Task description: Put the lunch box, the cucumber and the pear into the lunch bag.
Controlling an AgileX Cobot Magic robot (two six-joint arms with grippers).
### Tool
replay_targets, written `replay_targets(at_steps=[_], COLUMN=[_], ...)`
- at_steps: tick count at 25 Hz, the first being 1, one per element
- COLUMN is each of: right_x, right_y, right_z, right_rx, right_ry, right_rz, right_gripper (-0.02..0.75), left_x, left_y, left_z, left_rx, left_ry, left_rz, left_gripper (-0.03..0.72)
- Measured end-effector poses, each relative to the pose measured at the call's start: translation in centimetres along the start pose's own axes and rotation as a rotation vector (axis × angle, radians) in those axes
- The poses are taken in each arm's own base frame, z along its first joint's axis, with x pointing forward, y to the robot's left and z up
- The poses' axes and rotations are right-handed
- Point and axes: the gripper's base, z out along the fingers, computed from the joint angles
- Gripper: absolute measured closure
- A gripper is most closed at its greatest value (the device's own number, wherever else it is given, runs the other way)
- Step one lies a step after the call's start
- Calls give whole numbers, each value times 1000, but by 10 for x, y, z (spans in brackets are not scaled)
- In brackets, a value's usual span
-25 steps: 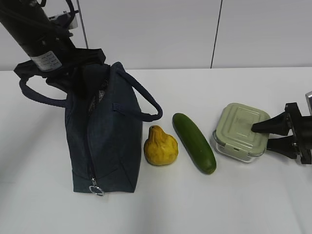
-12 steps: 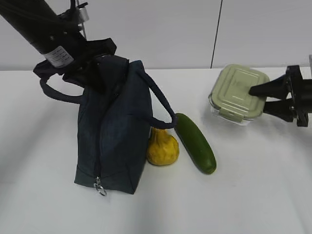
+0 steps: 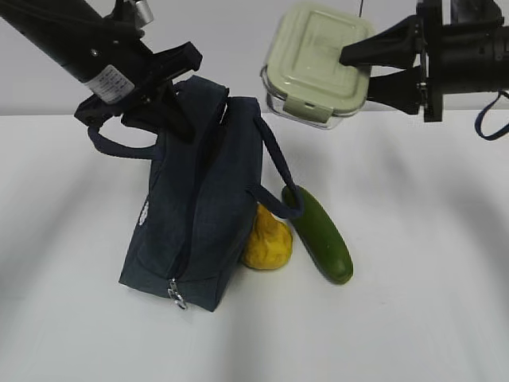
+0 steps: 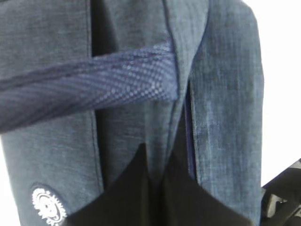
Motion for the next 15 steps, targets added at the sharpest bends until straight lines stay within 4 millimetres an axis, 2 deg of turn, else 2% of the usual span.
replay_targets(at_steps=[8, 15], right_x=[14, 28], right_y=[20, 25], right_z=[30, 42], right_rx=[-46, -23], right_ry=[94, 192], right_rz=[18, -25], right_gripper=[353, 353], left_x=[-2, -2], left_y=[-4, -4], left_z=[0, 0], left_rx=[40, 45], left_ry=[-17, -22], left_rz=[-20, -23], left_gripper=[687, 687])
